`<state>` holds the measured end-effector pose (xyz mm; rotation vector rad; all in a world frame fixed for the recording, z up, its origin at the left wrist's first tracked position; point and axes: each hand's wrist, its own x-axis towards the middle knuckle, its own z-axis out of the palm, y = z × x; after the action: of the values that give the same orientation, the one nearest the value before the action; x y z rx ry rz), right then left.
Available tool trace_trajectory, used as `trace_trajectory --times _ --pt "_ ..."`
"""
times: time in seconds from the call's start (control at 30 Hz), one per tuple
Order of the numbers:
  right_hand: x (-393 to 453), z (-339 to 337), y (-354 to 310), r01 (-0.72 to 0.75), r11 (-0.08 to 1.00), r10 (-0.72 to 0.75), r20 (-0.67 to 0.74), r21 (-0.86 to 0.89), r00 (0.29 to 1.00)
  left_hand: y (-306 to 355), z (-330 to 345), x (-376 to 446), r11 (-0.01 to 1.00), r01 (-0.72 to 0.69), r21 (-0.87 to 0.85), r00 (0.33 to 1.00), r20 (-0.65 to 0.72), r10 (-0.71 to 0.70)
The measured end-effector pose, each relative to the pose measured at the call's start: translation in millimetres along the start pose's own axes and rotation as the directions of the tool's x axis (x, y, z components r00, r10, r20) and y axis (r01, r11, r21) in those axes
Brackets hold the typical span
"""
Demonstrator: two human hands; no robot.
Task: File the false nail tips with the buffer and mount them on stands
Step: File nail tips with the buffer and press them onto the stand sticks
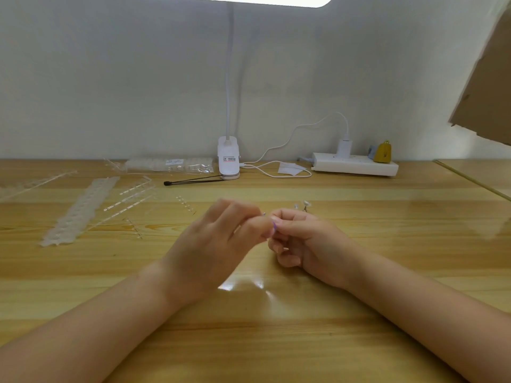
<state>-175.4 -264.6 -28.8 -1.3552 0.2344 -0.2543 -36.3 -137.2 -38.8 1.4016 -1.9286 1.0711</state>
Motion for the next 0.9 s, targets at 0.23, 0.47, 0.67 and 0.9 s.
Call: trace_trajectory --times 0.23,0.47,0.67,0.9 --pt "0 -1 0 -0.004 1.0 0.005 0.04 -0.015 0.999 6 1 2 0.999 -0.047 -0.022 0.998 -0.053 0.046" --pt "1 0 2 0.019 0.999 -0.017 -0.048 0.038 0.999 -6 -4 -2 0.999 0.052 -0.004 0.997 -0.059 -0.052" --pt "-1 2 1 0.068 0.996 -0.064 -0.062 0.055 0.996 -2 -1 0 0.997 0.081 -0.015 0.997 -0.005 -0.081" --pt "0 2 5 0.094 0.995 -0.093 -0.073 0.011 0.993 9 -2 7 0.969 0.135 -0.207 0.99 -0.009 -0.14"
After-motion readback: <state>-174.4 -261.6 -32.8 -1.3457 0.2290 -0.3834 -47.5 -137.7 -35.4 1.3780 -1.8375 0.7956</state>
